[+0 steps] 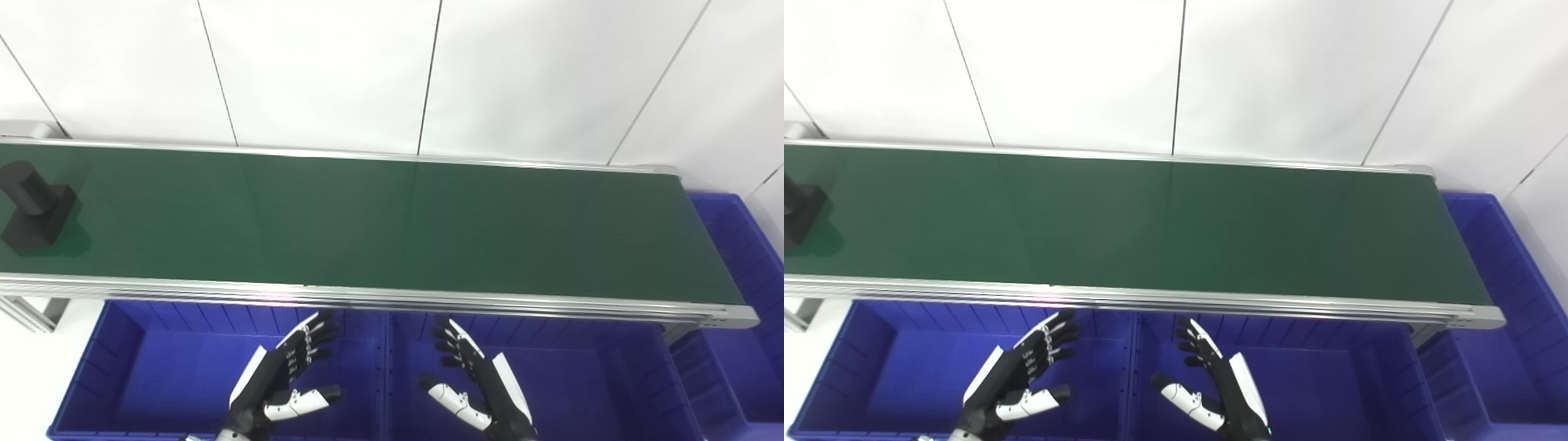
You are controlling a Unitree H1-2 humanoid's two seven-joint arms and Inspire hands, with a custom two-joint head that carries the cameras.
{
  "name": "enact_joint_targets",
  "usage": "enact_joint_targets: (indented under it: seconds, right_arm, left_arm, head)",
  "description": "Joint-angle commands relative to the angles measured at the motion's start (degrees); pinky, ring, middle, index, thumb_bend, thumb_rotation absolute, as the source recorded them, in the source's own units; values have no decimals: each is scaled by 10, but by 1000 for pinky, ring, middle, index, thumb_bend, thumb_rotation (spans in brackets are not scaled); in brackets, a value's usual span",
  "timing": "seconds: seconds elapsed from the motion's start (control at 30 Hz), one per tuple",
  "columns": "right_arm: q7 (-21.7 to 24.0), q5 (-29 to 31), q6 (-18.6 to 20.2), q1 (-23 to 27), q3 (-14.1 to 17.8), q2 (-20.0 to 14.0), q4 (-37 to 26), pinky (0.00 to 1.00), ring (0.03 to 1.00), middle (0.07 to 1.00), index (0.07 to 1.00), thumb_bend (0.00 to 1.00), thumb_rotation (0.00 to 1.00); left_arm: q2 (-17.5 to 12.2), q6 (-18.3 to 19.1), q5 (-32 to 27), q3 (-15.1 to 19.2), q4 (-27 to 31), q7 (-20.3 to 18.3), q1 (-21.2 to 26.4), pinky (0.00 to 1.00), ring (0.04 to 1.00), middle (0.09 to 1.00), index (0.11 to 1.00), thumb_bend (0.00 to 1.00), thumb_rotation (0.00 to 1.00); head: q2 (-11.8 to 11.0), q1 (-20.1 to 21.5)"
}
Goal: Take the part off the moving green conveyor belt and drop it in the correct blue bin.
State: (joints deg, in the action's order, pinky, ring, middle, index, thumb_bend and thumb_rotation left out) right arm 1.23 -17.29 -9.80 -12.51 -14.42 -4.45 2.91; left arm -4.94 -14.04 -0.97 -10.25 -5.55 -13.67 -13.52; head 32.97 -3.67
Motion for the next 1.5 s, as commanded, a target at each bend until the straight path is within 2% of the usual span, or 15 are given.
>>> enact_joint_targets:
  seconds: [0.0,0.03,0.07,0.13,0.2,0.23,0.33,0.5,0.67,0.83,1.07,1.3,1.47]
  right_arm:
    - [-5,7,-41,1,5,-5,-7,779,847,876,926,600,668]
    - [-6,8,-47,1,5,-8,-3,779,847,876,927,597,669]
    - [-7,8,-51,1,5,-10,0,766,844,876,931,580,669]
    - [-10,6,-67,3,6,-17,12,756,841,877,934,573,681]
    - [-12,7,-83,7,7,-21,27,748,838,877,938,565,700]
    - [-13,7,-89,8,8,-22,33,747,838,877,937,573,710]
    - [-13,15,-104,14,12,-24,53,750,843,880,936,589,720]
    - [-10,24,-121,24,19,-26,80,749,844,882,937,576,700]
    - [-9,31,-130,32,25,-28,98,754,844,880,934,585,692]
    - [-6,38,-134,39,28,-30,114,756,848,881,937,564,665]
    - [-4,45,-159,50,33,-41,141,770,859,893,949,542,646]
    - [6,61,-163,55,36,-47,150,802,889,916,975,498,609]
    - [9,63,-159,55,38,-50,147,805,887,912,974,502,582]
  left_arm:
    - [7,-30,1,-4,2,3,2,812,874,873,895,953,438]
    - [10,-32,1,-5,-4,3,2,812,874,873,896,956,436]
    - [11,-33,1,-6,-9,3,3,806,876,875,890,972,421]
    - [16,-38,4,-9,-22,5,5,800,877,879,886,981,410]
    - [20,-45,10,-10,-35,9,9,790,875,883,880,994,397]
    - [22,-49,12,-10,-40,10,10,784,872,885,876,993,387]
    - [27,-59,15,-12,-57,13,16,779,866,884,871,991,367]
    - [33,-77,15,-14,-85,15,28,773,854,876,855,983,335]
    - [39,-99,12,-13,-112,15,40,767,845,869,845,977,319]
    - [44,-115,15,-12,-134,16,50,750,835,863,844,973,323]
    - [53,-124,27,-16,-158,24,62,740,829,864,847,960,322]
    - [59,-128,50,-19,-176,44,72,730,814,844,816,980,349]
    - [61,-127,45,-19,-176,40,73,735,815,844,819,977,339]
  head:
    - [0,-1]
    - [-17,-24]
    - [-17,-24]
    - [-43,-53]
    - [-56,-67]
    - [-56,-67]
    - [-79,-86]
    - [-100,-100]
    - [-110,-110]
    - [-129,-128]
    - [-161,-192]
    - [-163,-193]
    - [-158,-188]
